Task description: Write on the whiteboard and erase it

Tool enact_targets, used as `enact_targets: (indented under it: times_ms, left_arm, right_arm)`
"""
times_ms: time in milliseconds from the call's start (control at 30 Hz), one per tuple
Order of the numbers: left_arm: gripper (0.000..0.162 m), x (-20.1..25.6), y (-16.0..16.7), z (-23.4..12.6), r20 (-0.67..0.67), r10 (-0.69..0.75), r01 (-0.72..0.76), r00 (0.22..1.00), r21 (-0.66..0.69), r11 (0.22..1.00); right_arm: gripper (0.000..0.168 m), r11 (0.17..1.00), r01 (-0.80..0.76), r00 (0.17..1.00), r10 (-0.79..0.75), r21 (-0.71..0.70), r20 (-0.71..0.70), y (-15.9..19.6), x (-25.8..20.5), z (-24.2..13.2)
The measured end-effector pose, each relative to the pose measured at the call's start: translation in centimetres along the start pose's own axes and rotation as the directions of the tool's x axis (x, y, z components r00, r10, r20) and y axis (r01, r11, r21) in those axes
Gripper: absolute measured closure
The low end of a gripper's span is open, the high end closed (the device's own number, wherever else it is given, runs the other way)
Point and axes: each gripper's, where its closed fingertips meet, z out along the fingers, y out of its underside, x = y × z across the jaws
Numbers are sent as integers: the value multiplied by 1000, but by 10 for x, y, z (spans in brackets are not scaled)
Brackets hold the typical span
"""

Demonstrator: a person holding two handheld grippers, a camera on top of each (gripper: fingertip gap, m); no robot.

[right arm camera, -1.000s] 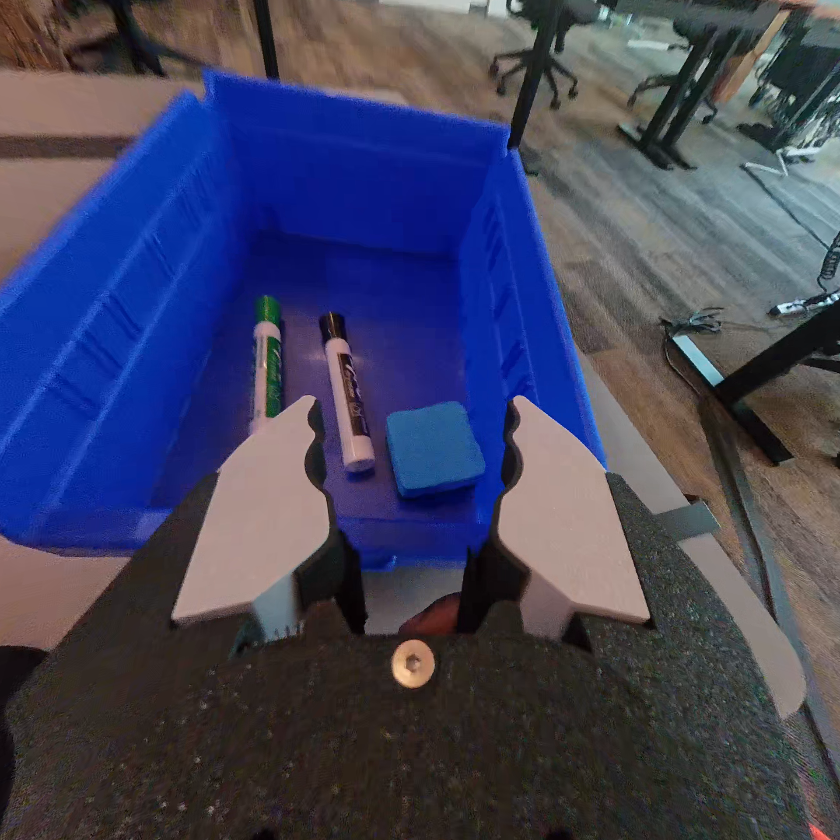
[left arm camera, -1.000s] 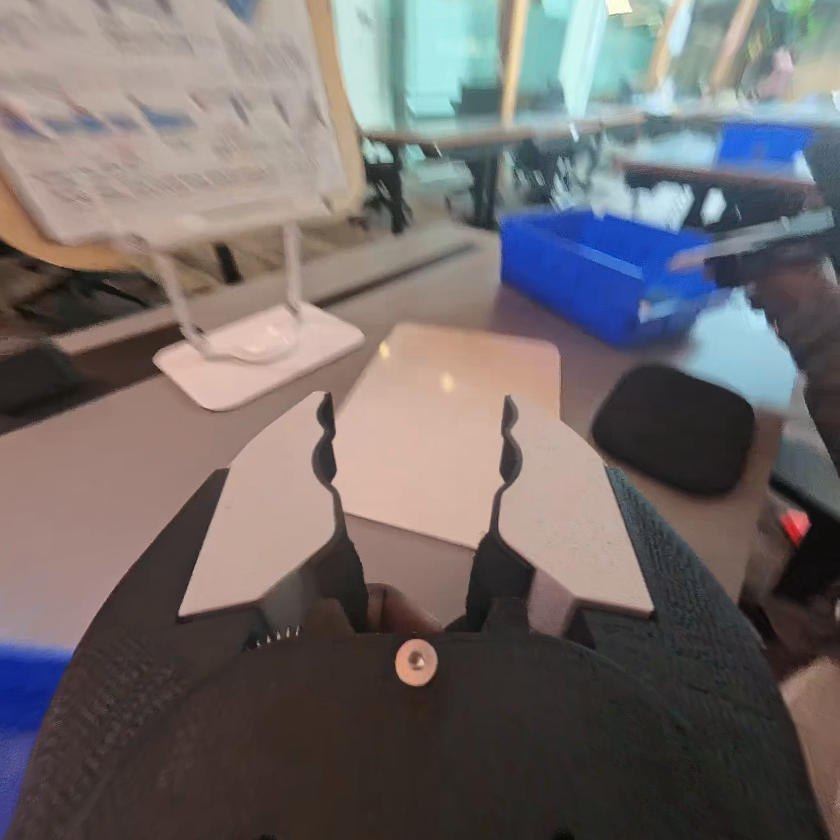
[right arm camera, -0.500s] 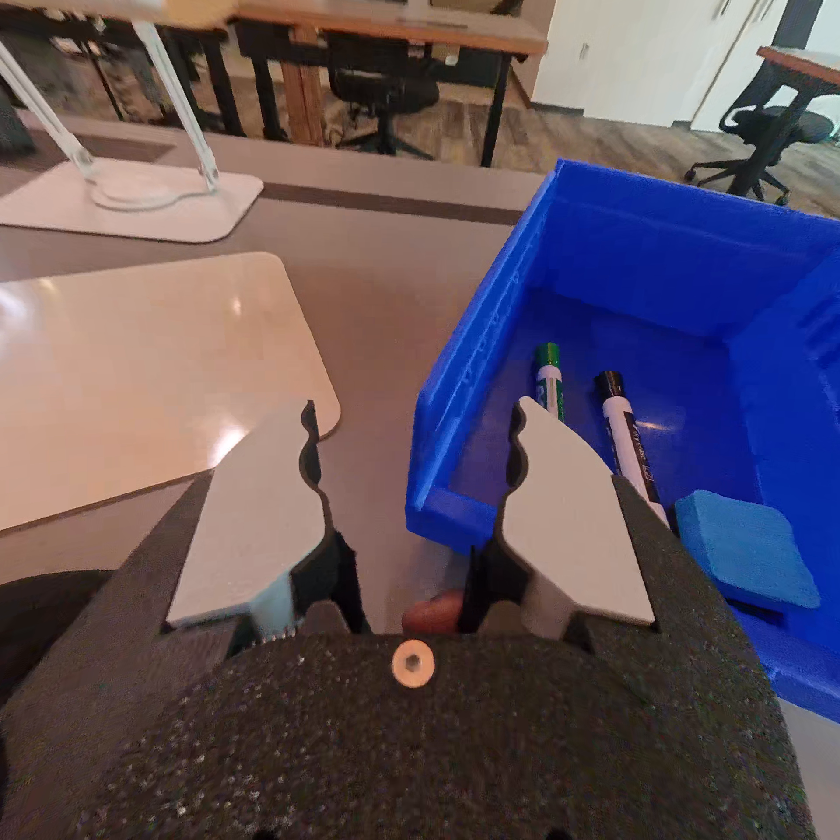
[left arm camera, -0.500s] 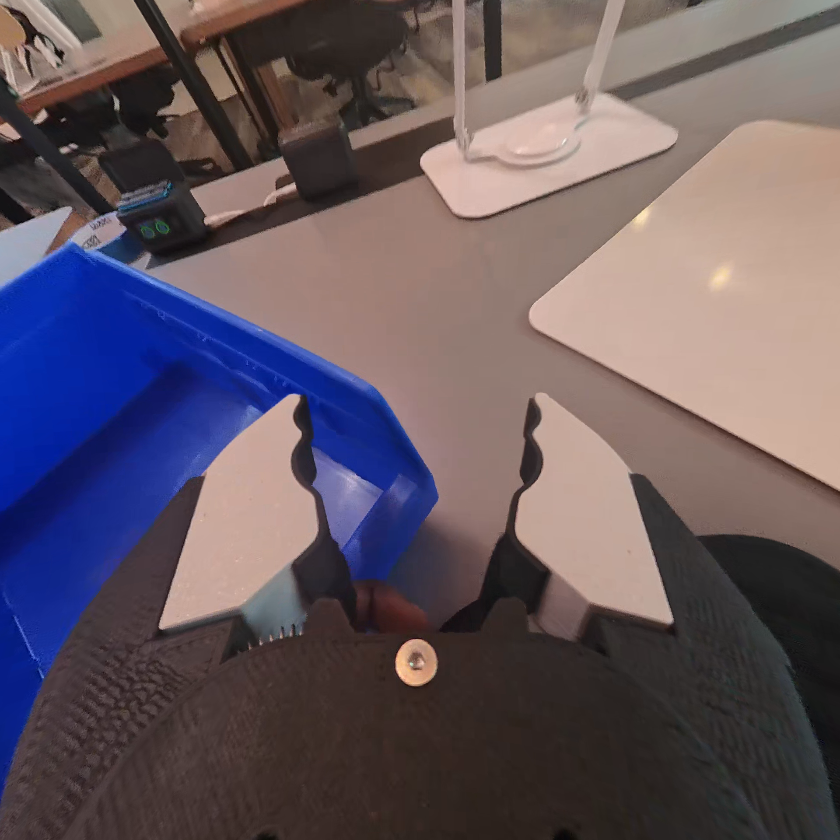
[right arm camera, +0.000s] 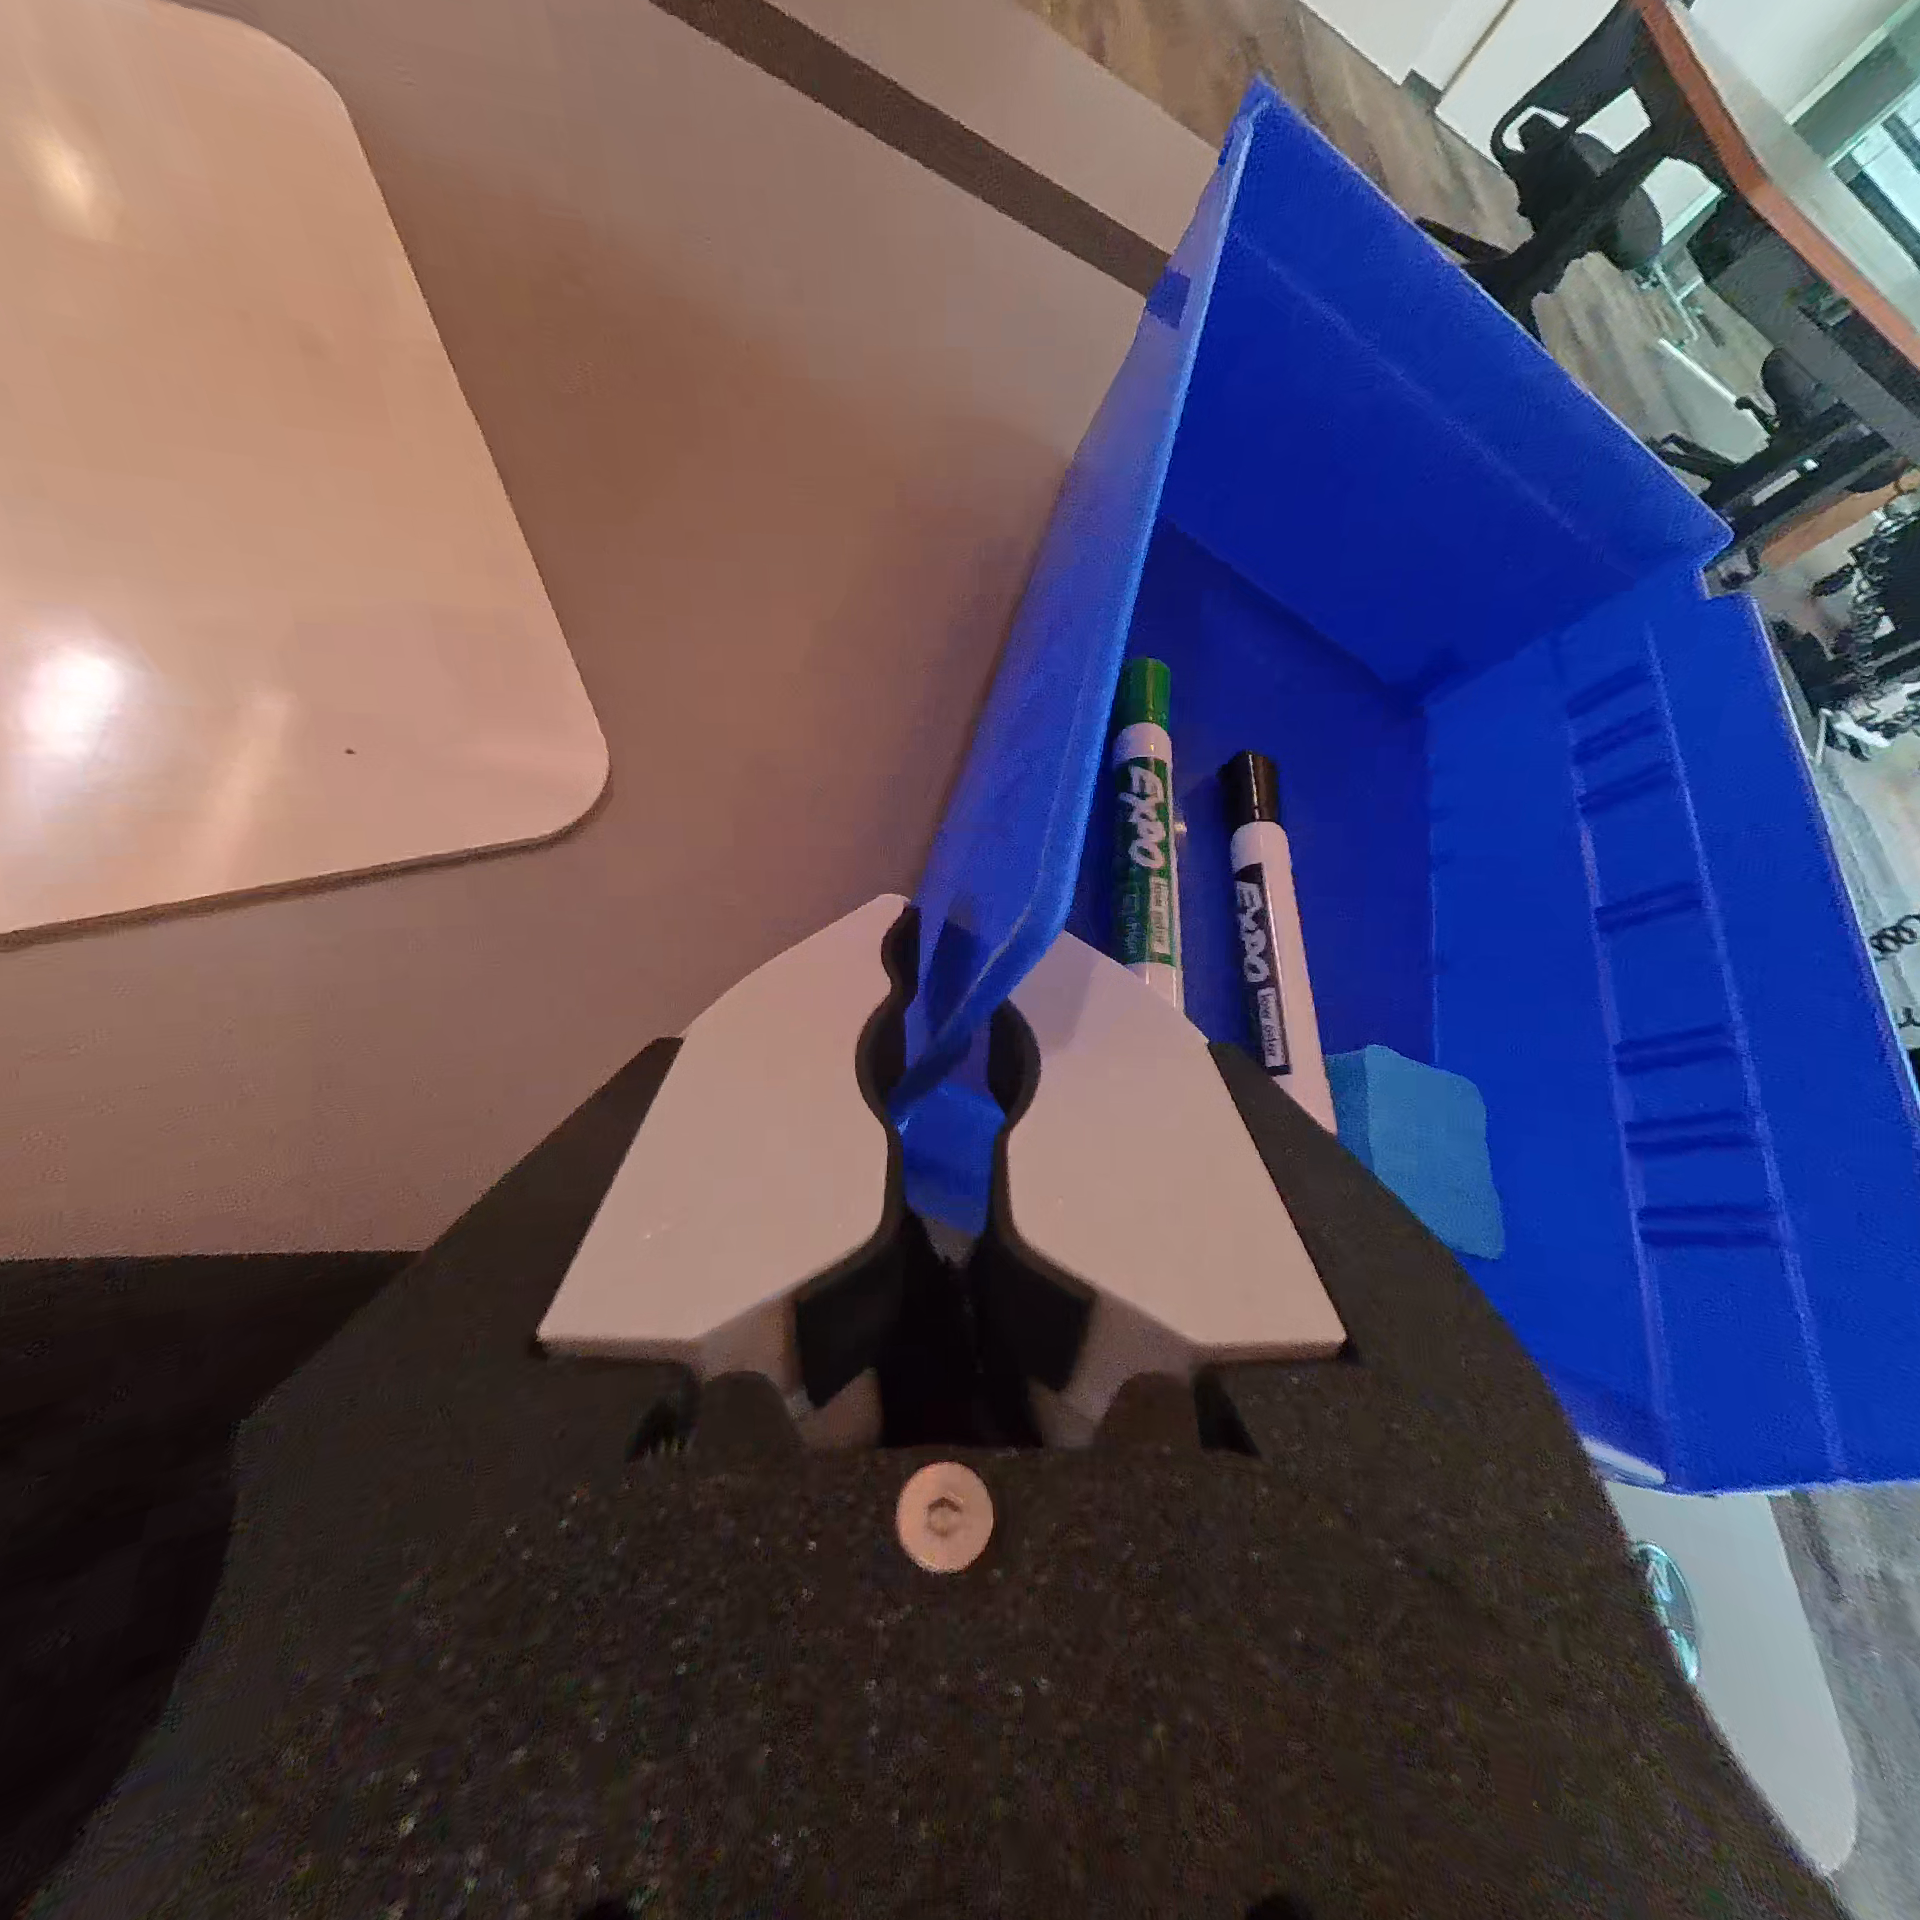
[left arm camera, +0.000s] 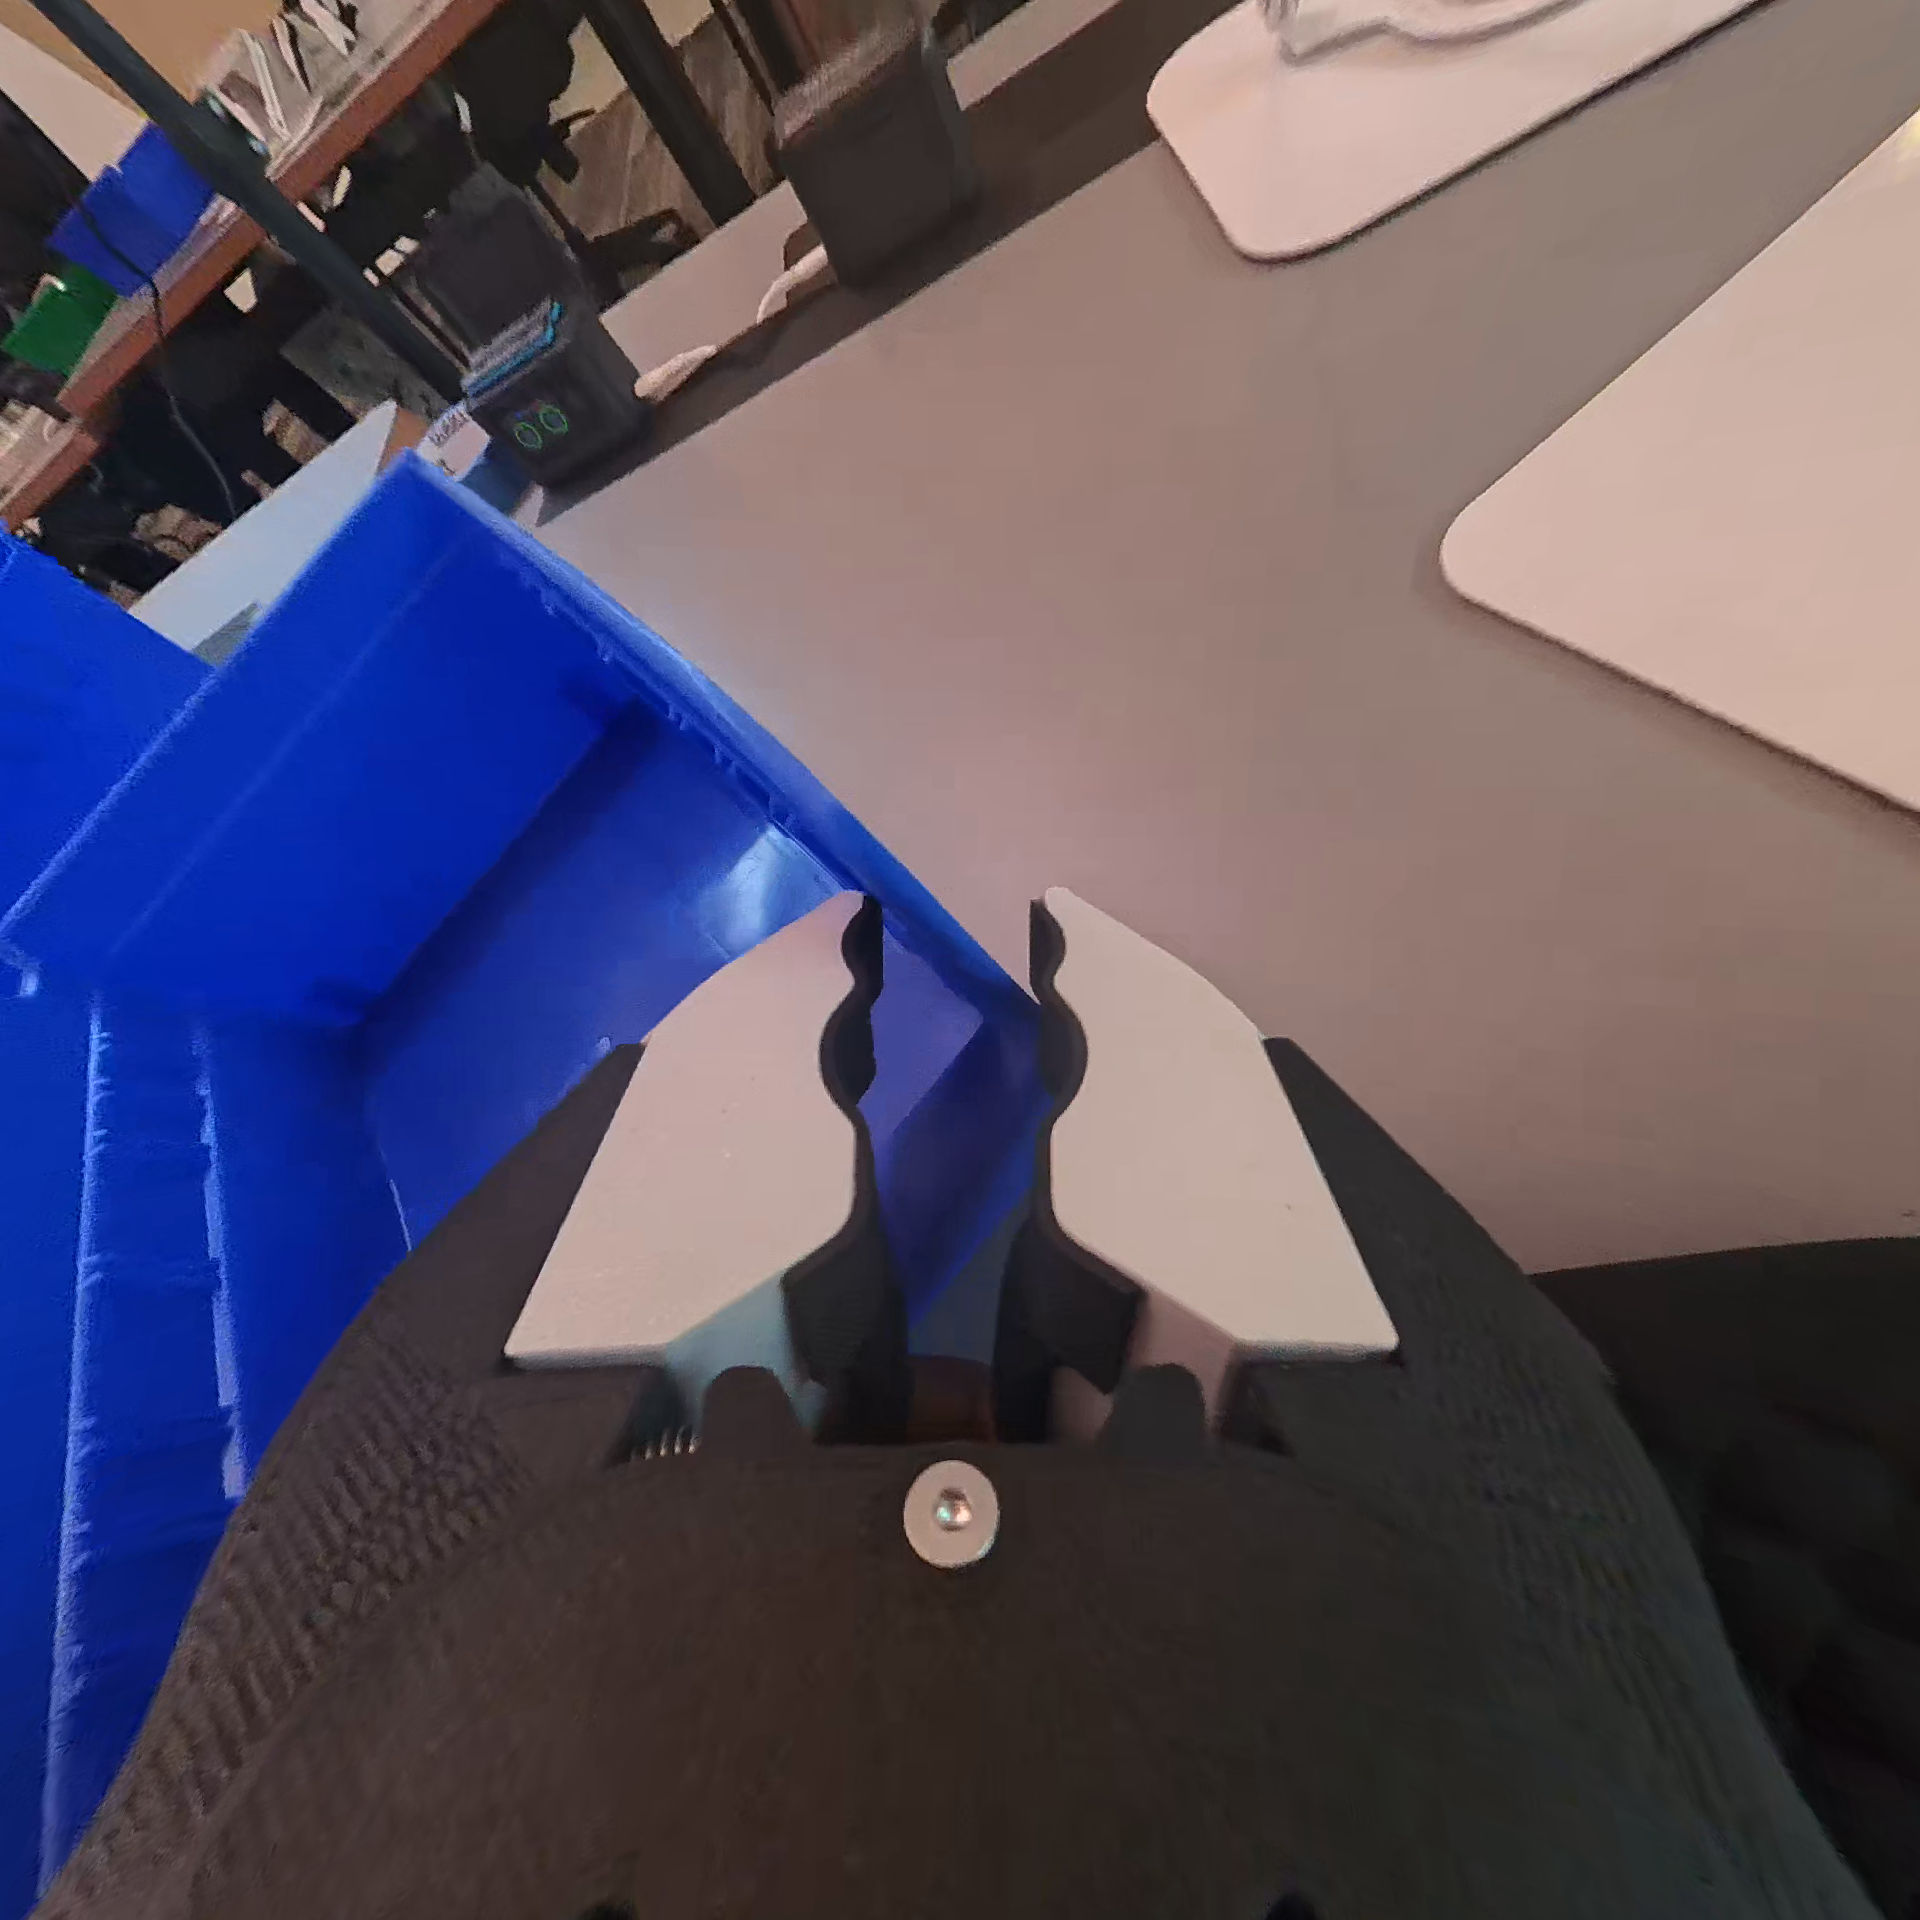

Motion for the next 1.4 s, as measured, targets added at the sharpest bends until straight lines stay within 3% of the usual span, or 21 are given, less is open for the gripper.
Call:
enact_targets:
  times_ms: [300,600,967,1200,1300,1400]
  left_arm:
    - [138,38,-36,-16,-86,55,-43,995,132,990]
    - [138,98,-62,-27,-206,172,-121,963,238,964]
    - [138,150,-74,-39,-290,276,-177,916,325,929]
    - [138,169,-68,-38,-372,260,-141,891,317,938]
    - [135,167,-77,-45,-382,230,-86,895,358,930]
    - [123,169,-94,-68,-459,189,32,868,432,901]
  right_arm:
    - [157,984,-35,991,12,175,133,-52,-45,-41]
    - [156,968,40,960,-106,249,258,-83,-121,-66]
    - [157,952,93,906,-202,290,372,-93,-194,-82]
    - [151,946,118,863,-248,302,440,-89,-233,-88]
    - [141,948,66,793,-239,312,560,-89,-252,-96]
    - [119,923,-117,673,-198,367,712,-102,-259,-121]
